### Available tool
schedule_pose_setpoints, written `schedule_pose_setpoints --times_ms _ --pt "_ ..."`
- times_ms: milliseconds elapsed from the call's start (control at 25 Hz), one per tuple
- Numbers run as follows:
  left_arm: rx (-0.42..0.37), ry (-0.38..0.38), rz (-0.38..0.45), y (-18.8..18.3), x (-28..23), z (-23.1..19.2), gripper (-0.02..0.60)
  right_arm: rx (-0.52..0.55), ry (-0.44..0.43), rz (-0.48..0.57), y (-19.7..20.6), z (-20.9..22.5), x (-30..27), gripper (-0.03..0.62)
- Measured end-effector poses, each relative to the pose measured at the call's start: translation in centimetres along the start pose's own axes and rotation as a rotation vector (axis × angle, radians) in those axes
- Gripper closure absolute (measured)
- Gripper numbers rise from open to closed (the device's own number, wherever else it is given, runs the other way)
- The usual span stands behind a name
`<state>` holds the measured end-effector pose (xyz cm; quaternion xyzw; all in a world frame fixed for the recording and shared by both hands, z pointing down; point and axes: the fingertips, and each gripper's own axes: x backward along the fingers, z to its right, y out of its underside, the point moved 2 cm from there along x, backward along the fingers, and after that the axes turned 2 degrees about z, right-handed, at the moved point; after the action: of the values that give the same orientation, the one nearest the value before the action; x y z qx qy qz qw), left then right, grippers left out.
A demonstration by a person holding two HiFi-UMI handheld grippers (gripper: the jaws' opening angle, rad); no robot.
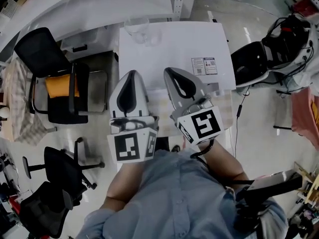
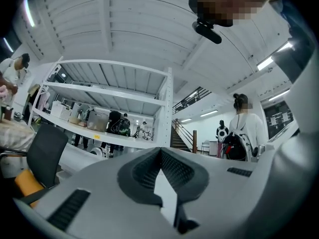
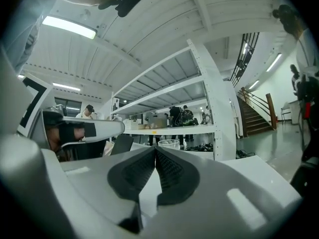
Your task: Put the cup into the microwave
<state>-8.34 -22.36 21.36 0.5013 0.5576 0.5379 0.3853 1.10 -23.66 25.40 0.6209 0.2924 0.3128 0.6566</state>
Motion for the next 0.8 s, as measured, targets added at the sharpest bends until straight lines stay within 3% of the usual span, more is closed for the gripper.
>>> schedule_pose_setpoints --times_ms 440,800 --pt "0.061 -0.032 -0.044 2.6 -5.5 -5.0 0.575 -0.003 -0.005 -0.101 3.3 1.9 -7.6 0.563" --pt "0.099 -0.069 -0.074 5.1 -8.1 -7.6 0.575 0.019 0.022 -0.155 5.8 3.7 -12.1 0.486"
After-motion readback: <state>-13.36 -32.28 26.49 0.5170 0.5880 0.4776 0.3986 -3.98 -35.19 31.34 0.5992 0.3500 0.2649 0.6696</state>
